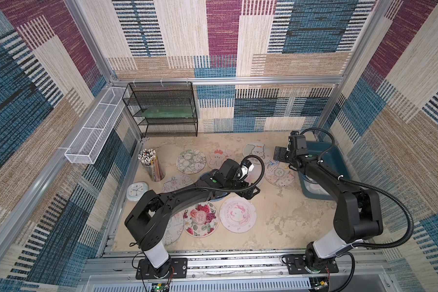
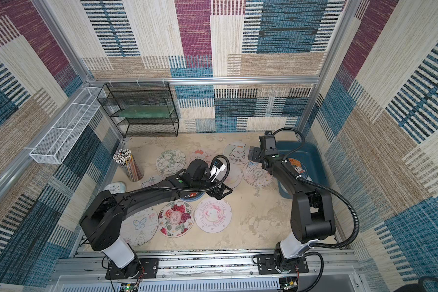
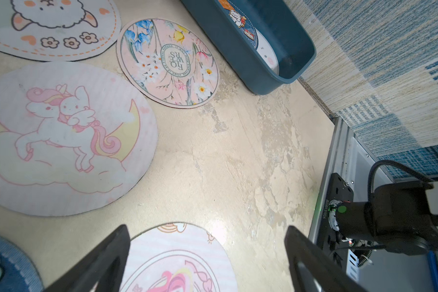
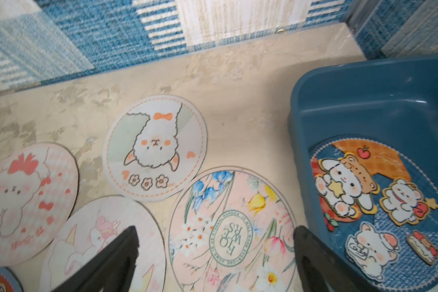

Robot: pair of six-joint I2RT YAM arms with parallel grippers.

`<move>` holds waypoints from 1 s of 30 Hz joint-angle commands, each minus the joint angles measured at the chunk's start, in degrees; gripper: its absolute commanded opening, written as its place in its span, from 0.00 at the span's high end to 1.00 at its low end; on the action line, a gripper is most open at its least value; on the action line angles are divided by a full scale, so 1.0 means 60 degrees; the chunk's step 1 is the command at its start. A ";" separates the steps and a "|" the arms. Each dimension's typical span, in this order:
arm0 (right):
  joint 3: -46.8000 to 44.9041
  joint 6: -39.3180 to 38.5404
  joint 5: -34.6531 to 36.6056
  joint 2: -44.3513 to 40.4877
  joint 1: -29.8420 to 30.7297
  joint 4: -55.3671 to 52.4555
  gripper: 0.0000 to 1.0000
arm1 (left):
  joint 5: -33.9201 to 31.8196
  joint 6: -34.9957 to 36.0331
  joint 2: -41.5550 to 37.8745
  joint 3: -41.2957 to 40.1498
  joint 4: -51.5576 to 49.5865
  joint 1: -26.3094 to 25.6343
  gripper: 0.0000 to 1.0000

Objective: Put the coasters into the storage box
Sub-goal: Pick up the coaster from the center of the board.

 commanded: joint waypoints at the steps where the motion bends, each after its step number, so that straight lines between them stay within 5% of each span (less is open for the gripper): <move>1: 0.0033 -0.0403 -0.0116 0.0172 0.0416 -0.0362 0.03 | 0.0122 -0.0250 -0.0352 -0.0272 0.0593 0.0028 0.06; 19: 0.0165 0.0768 0.0188 0.2071 0.0952 -0.0945 0.02 | -0.0044 -0.1261 -0.0251 -0.0862 0.1155 0.0348 0.06; 30: 0.1192 0.1328 0.0371 0.3102 0.0756 -0.1181 0.02 | -0.0690 -0.0944 0.1403 0.0797 -0.0285 0.0416 0.06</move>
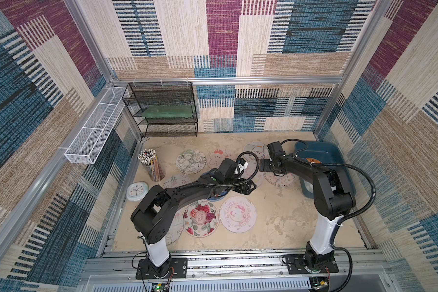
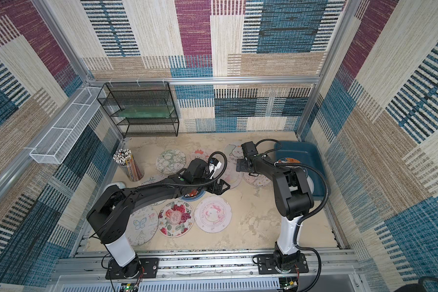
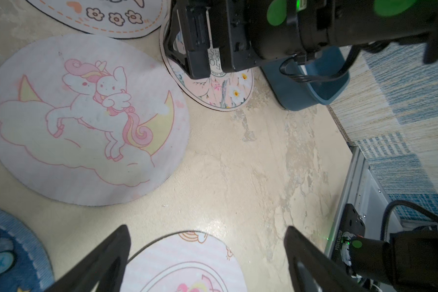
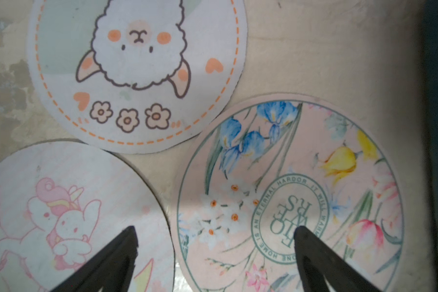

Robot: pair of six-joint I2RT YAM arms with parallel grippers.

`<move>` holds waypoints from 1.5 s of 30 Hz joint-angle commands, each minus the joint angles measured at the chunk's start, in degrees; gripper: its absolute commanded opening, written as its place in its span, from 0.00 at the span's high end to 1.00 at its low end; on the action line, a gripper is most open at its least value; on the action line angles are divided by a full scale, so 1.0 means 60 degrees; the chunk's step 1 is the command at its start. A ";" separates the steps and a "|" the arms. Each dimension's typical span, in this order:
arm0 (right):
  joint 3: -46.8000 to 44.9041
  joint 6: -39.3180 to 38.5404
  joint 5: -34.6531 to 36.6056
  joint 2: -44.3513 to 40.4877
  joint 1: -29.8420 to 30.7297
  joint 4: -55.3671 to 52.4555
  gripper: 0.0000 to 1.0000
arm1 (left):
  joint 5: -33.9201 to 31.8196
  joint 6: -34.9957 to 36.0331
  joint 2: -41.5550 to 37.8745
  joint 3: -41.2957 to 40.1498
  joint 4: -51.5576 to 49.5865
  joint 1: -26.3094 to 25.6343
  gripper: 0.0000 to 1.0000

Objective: Put the coasters into the storage box
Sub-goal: Pick up the coaster from the center of the board.

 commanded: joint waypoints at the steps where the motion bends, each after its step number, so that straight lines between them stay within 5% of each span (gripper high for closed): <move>1: 0.0201 0.0337 0.0169 0.0210 -0.0106 -0.0084 0.02 | -0.0319 0.0249 0.0451 0.0554 -0.0600 0.0026 0.07; 27: 0.0227 0.0354 0.0031 0.1067 -0.0262 -0.0258 0.01 | 0.0062 0.0114 0.1126 0.1107 -0.0437 0.0223 0.07; 45: -0.0086 0.0439 -0.0670 0.1071 -0.0460 0.0074 0.28 | 0.0062 0.0052 0.0991 0.0966 -0.0360 0.0233 0.08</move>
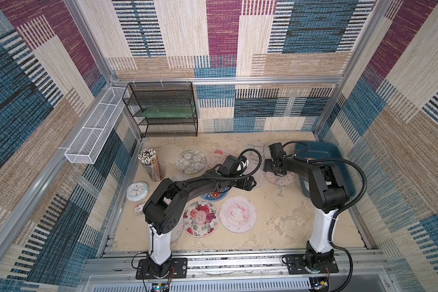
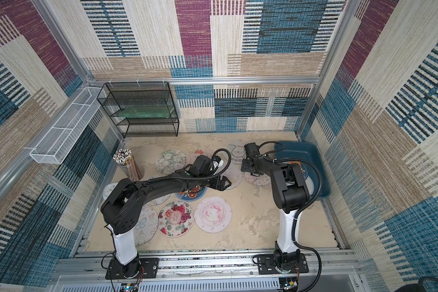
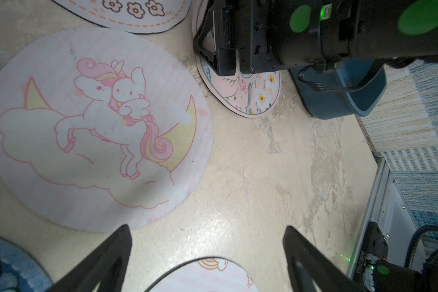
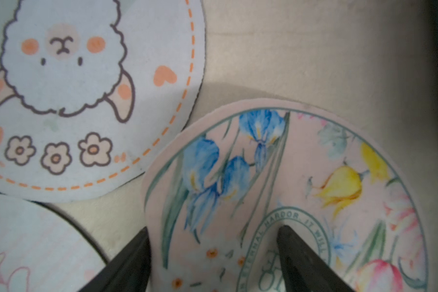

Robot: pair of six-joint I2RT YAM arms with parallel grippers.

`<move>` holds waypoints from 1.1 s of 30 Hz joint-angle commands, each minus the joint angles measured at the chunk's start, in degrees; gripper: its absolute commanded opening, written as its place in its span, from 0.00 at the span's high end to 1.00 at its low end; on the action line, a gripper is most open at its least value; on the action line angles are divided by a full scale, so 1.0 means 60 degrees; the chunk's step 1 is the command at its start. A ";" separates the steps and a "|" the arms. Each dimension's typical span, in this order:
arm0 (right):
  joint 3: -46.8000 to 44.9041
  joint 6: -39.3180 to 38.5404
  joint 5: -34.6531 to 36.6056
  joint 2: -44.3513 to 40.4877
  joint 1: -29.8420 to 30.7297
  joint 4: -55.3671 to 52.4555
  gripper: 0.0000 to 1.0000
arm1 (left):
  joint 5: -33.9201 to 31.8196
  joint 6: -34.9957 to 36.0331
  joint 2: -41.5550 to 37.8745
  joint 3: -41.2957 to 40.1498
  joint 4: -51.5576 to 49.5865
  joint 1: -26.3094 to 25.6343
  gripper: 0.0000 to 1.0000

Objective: Put the coasters into the storage box
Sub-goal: Pick up the coaster from the center of the board.

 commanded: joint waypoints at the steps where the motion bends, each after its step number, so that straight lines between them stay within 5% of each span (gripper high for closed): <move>1: -0.0174 0.0218 -0.0716 0.0101 -0.0019 -0.0490 0.32 | 0.0157 0.0041 -0.0089 -0.0013 0.0079 0.0007 0.08; 15: -0.0165 0.0062 -0.0313 -0.0469 0.0102 -0.0672 0.86 | 0.0136 0.0068 -0.0066 0.0010 0.0035 0.0012 0.08; 33: -0.0148 0.0034 0.0518 -0.2117 0.0321 -0.1235 0.99 | 0.0185 -0.0015 -0.0183 -0.0221 0.0210 0.0016 0.08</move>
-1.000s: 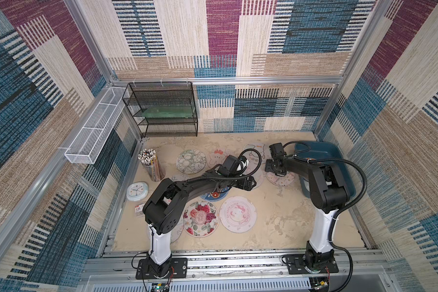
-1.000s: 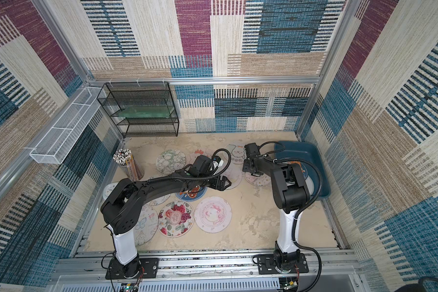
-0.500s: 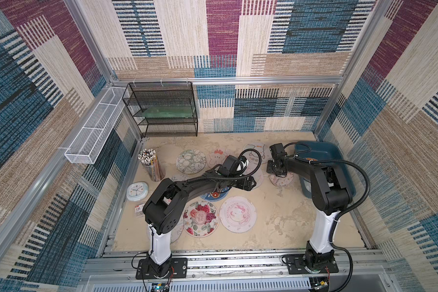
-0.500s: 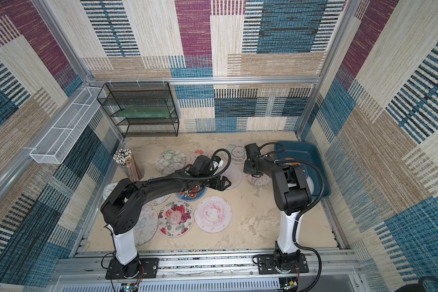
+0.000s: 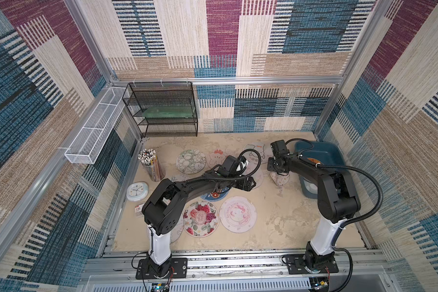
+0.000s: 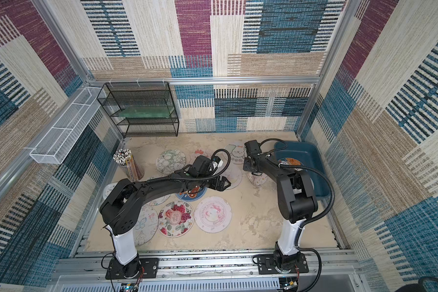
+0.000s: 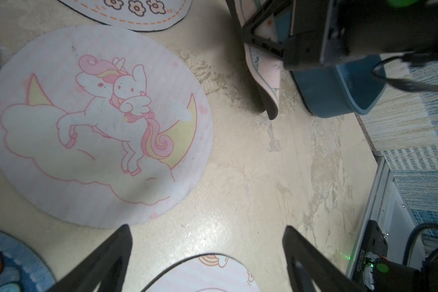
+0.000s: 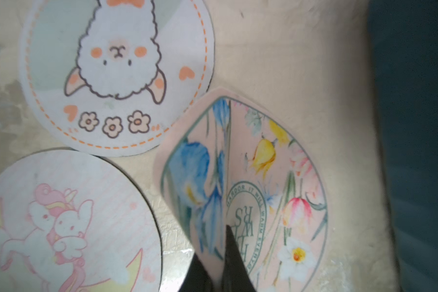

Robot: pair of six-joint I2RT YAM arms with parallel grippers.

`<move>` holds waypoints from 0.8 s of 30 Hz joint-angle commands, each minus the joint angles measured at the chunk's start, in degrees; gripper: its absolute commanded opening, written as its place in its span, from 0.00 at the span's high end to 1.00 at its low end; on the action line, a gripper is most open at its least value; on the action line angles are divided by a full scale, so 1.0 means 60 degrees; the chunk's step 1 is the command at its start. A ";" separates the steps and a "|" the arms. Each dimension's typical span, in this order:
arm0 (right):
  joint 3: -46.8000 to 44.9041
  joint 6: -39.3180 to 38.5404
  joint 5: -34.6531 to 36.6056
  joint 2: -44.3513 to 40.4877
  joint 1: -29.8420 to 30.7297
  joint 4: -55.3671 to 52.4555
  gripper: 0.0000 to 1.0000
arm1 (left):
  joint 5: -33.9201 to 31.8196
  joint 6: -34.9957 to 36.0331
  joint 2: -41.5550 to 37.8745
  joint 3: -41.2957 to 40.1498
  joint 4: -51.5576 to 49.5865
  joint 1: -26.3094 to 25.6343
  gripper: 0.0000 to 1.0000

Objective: Put the coasters into the storage box
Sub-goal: Pick up the coaster from the center of the board, then place the coaster in the storage box.

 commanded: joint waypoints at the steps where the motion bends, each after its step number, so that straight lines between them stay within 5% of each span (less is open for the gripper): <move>1: 0.0024 0.0007 0.0493 -0.0536 0.0025 -0.0185 1.00 | 0.0208 -0.0030 -0.0096 -0.0063 0.0179 0.0009 0.08; 13: 0.0150 0.0059 0.1993 -0.2919 -0.0187 -0.1087 1.00 | 0.1207 0.0183 -0.0301 -0.0335 0.0763 0.0011 0.08; 24: 0.0541 -0.0112 0.3073 -0.4044 -0.1613 -0.1989 1.00 | 0.2315 -0.0046 -0.0769 -0.0893 0.1991 0.0002 0.08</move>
